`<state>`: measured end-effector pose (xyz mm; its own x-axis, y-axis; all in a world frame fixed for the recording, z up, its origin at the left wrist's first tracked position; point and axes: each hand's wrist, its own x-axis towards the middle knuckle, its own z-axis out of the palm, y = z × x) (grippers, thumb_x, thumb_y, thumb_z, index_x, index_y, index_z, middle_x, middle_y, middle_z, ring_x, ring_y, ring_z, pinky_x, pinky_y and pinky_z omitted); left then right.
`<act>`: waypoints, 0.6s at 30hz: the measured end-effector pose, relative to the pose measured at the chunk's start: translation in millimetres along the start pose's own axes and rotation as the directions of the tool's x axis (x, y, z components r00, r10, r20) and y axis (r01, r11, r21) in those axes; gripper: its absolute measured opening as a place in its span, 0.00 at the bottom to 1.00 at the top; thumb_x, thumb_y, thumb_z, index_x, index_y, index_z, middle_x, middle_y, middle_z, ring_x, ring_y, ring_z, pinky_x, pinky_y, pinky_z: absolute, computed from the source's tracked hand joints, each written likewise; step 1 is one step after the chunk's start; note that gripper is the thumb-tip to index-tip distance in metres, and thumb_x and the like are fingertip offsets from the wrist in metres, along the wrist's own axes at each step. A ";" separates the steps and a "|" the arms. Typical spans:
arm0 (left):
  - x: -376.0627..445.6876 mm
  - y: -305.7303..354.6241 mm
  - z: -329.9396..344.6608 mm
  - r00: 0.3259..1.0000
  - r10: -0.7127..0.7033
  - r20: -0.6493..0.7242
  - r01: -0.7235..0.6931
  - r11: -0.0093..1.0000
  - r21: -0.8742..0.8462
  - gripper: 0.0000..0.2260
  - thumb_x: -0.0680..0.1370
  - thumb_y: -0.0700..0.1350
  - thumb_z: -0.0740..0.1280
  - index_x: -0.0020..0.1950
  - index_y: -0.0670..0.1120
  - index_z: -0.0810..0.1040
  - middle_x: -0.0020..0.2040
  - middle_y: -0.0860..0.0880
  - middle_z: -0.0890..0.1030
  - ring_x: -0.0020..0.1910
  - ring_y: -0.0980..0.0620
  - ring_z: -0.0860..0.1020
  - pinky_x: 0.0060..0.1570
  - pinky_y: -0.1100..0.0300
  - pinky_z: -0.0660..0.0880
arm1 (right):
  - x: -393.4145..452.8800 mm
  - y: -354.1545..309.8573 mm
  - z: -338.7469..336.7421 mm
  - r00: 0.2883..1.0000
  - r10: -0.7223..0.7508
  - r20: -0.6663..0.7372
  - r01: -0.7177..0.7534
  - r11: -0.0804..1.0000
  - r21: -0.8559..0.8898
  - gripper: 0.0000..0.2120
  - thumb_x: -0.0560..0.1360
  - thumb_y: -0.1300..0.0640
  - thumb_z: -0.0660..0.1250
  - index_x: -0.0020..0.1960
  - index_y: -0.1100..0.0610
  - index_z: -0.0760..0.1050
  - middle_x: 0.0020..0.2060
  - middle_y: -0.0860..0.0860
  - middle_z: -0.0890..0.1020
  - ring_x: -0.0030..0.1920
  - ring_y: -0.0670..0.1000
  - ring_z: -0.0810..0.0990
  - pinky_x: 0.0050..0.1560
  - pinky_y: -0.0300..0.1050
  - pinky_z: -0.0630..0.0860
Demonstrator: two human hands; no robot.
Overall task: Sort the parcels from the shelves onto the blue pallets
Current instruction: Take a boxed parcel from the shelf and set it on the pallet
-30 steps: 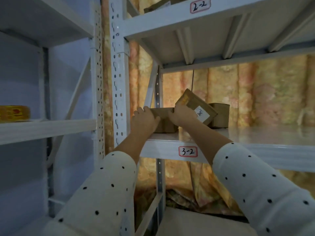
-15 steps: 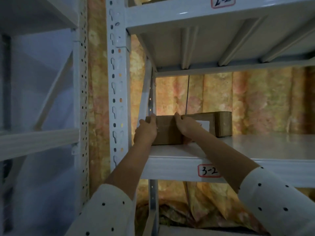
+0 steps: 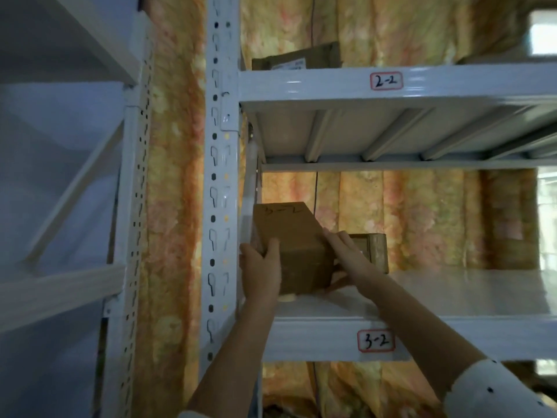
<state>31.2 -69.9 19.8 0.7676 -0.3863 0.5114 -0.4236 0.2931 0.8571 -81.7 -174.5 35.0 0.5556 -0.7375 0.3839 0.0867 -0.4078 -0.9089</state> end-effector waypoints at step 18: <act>-3.8 6.9 2.9 0.996 0.054 0.066 -0.031 0.950 -0.311 0.18 0.77 0.44 0.65 0.67 0.46 0.70 0.59 0.47 0.76 0.55 0.50 0.76 0.47 0.60 0.74 | -2.0 2.7 -7.2 0.995 -0.022 0.102 0.018 0.999 0.033 0.38 0.72 0.39 0.67 0.72 0.55 0.56 0.59 0.51 0.72 0.54 0.48 0.74 0.44 0.39 0.72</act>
<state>23.9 -68.9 24.0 0.7106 -0.4266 0.5596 -0.2762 0.5624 0.7794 -88.5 -178.0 33.0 0.6352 -0.6696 0.3849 0.1243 -0.4032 -0.9066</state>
